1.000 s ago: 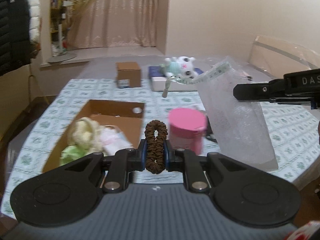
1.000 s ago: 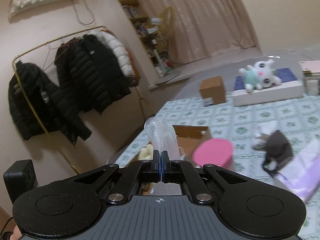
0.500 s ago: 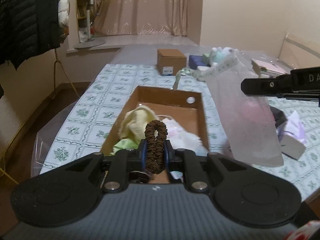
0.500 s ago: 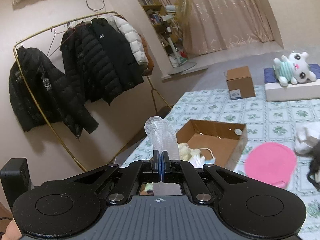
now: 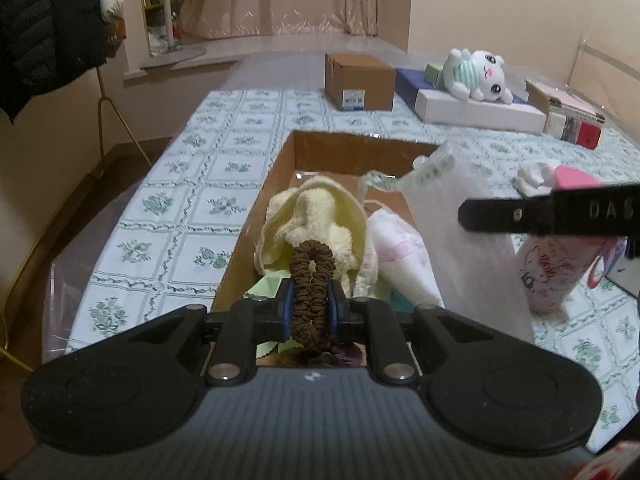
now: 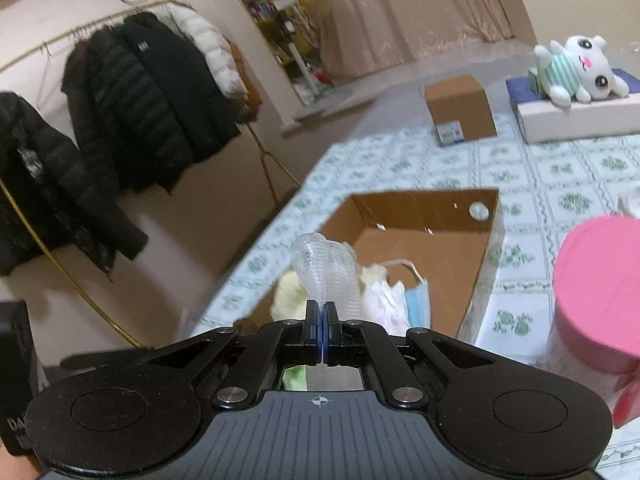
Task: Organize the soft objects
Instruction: 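Carry the hair tie and plastic bag over into the cardboard box, then open both tools to drop the hair tie and bag into the box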
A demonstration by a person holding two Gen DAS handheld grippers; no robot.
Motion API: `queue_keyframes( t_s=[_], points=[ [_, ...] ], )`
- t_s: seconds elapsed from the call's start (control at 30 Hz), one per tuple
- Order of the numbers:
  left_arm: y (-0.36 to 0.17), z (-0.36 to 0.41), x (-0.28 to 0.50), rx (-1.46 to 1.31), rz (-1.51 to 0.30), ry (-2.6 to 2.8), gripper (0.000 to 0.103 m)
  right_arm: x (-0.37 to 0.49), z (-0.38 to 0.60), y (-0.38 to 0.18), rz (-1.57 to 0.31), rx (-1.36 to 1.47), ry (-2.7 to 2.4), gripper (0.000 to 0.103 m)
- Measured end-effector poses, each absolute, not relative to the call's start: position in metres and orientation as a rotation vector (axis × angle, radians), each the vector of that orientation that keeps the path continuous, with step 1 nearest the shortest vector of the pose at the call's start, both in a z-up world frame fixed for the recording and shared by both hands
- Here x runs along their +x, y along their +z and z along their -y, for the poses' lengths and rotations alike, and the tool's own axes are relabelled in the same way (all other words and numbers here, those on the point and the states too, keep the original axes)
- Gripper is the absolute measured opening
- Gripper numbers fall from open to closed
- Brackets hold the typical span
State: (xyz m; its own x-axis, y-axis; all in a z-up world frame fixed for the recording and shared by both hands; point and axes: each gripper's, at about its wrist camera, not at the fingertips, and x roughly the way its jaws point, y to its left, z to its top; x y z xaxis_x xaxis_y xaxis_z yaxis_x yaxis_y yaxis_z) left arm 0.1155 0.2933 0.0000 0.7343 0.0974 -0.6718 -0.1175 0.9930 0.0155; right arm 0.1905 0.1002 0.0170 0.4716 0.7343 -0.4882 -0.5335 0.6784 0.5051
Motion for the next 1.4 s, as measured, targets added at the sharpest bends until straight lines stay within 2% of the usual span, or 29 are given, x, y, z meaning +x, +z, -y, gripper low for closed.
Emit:
queue_keyframes(
  t_s=[0.27, 0.47, 0.53, 0.6, 0.67, 0.7, 0.77, 1.1, 1.33, 1.4],
  points=[
    [-0.024, -0.303, 0.132, -0.049, -0.774, 0.099, 0.017, 0.198, -0.12, -0.01, -0.781, 0.237, 0.802, 0.001],
    [-0.029, -0.309, 0.134, -0.071, -0.789, 0.096, 0.022, 0.197, -0.125, -0.013, -0.792, 0.206, 0.823, 0.001],
    [-0.026, -0.309, 0.132, -0.074, -0.788, 0.099, 0.028, 0.195, -0.123, -0.011, -0.782, 0.206, 0.823, 0.003],
    [-0.023, -0.309, 0.13, -0.072, -0.782, 0.107, 0.032, 0.193, -0.121, -0.006, -0.766, 0.202, 0.822, 0.014],
    [-0.02, -0.31, 0.126, -0.069, -0.776, 0.117, 0.036, 0.19, -0.117, -0.001, -0.744, 0.207, 0.818, 0.051],
    [-0.018, -0.31, 0.124, -0.068, -0.774, 0.121, 0.037, 0.188, -0.115, 0.002, -0.728, 0.211, 0.818, 0.055],
    [-0.014, -0.311, 0.12, -0.066, -0.767, 0.131, 0.038, 0.184, -0.11, 0.009, -0.705, 0.203, 0.82, 0.056],
    [0.005, -0.306, 0.087, -0.117, -0.724, 0.183, 0.058, 0.153, -0.069, 0.036, -0.62, 0.185, 0.792, 0.056],
    [0.02, -0.28, 0.061, -0.148, -0.704, 0.215, 0.063, 0.13, -0.029, 0.046, -0.597, 0.162, 0.737, 0.058],
    [0.023, -0.272, 0.054, -0.164, -0.696, 0.229, 0.07, 0.124, -0.015, 0.048, -0.59, 0.157, 0.714, 0.059]
  ],
)
